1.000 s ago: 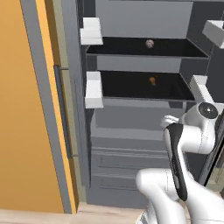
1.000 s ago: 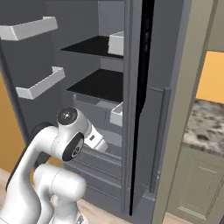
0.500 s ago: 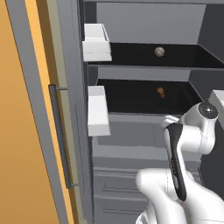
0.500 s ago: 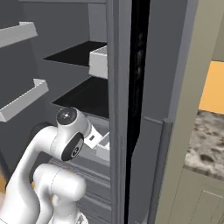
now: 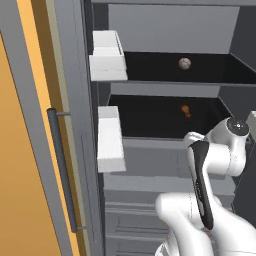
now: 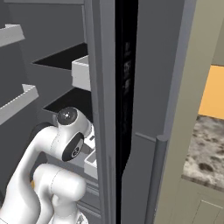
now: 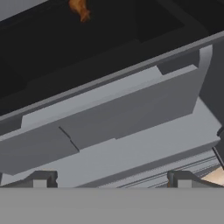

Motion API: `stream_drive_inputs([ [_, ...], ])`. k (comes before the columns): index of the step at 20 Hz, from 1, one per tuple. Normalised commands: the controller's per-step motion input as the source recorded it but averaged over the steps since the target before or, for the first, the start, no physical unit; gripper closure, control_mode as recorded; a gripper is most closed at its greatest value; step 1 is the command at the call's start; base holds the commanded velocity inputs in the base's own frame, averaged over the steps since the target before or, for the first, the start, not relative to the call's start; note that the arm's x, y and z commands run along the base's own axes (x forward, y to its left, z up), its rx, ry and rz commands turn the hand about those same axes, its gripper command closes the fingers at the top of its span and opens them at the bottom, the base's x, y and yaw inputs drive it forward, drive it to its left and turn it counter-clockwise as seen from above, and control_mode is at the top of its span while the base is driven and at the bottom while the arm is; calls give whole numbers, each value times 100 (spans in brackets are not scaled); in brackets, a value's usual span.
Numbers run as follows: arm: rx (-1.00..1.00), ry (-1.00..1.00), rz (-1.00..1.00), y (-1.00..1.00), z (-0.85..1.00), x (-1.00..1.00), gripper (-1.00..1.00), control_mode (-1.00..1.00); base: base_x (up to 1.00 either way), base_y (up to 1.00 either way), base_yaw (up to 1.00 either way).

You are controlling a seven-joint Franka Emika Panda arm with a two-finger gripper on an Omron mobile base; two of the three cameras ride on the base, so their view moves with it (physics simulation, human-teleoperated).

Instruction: Pick the egg and butter from the fridge and place them by the bowl for mixing.

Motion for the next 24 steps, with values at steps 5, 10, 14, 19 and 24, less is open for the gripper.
stream_drive_inputs([
  [5, 0, 0, 0, 0, 0, 0, -100, 100, 47, 19, -7],
  [10, 0, 0, 0, 0, 0, 0, -100, 100, 47, 13, 0],
  [14, 0, 0, 0, 0, 0, 0, -100, 100, 13, 2, 0],
  [19, 0, 0, 0, 0, 0, 0, -100, 100, 0, 0, 0],
  [24, 0, 0, 0, 0, 0, 0, -100, 100, -4, 0, 1],
])
